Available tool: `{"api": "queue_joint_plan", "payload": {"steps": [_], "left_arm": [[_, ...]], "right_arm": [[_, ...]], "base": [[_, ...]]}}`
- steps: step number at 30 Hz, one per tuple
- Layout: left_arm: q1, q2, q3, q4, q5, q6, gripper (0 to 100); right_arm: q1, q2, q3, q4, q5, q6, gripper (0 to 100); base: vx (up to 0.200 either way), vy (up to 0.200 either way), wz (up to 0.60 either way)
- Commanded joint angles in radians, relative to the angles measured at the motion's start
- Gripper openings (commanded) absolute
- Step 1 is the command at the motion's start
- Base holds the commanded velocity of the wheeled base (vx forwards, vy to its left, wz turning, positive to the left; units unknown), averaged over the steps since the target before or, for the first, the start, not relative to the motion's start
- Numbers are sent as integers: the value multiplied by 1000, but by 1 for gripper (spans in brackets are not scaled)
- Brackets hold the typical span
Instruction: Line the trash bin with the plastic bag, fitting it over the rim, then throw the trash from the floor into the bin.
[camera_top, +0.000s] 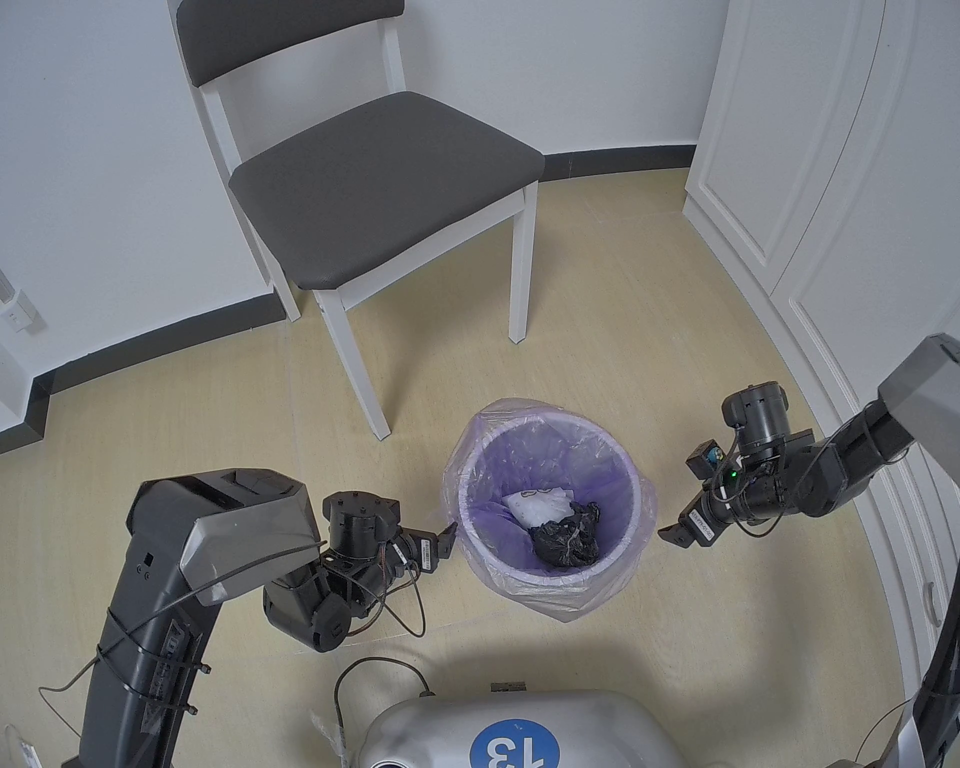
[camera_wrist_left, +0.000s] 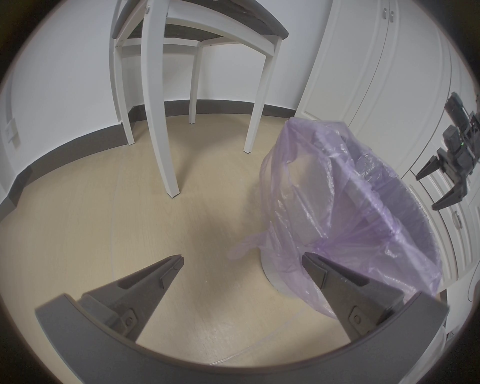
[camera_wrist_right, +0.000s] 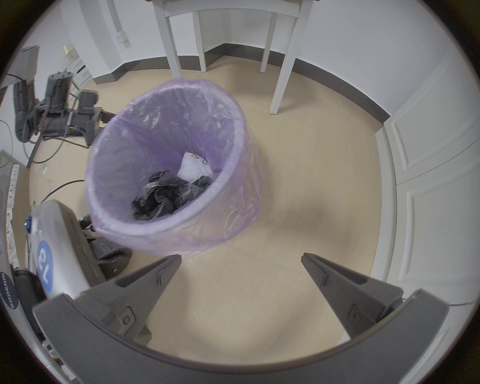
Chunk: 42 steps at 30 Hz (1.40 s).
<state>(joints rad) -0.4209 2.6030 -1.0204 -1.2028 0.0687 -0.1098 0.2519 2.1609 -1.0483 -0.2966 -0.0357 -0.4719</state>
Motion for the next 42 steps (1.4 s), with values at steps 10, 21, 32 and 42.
{"api": "queue_joint_plan", "payload": {"steps": [10,21,32,42], "left_arm": [[-4,-40,43,-31,0,1,100],[-6,-37,51,-32,0,2,100],[39,-184,410,-304,-4,7,100],[34,-495,612,-363,-7,10,100]], "right_arm": [[-31,398,-276,-131,-35,67,100],[-36,442,-388,-76,-29,72,100],[-108,39,5,-154,85,73,100],[-123,-205,281,-381,80,342,100]], "base": [[0,0,0],[0,0,0],[0,0,0],[0,0,0]]}}
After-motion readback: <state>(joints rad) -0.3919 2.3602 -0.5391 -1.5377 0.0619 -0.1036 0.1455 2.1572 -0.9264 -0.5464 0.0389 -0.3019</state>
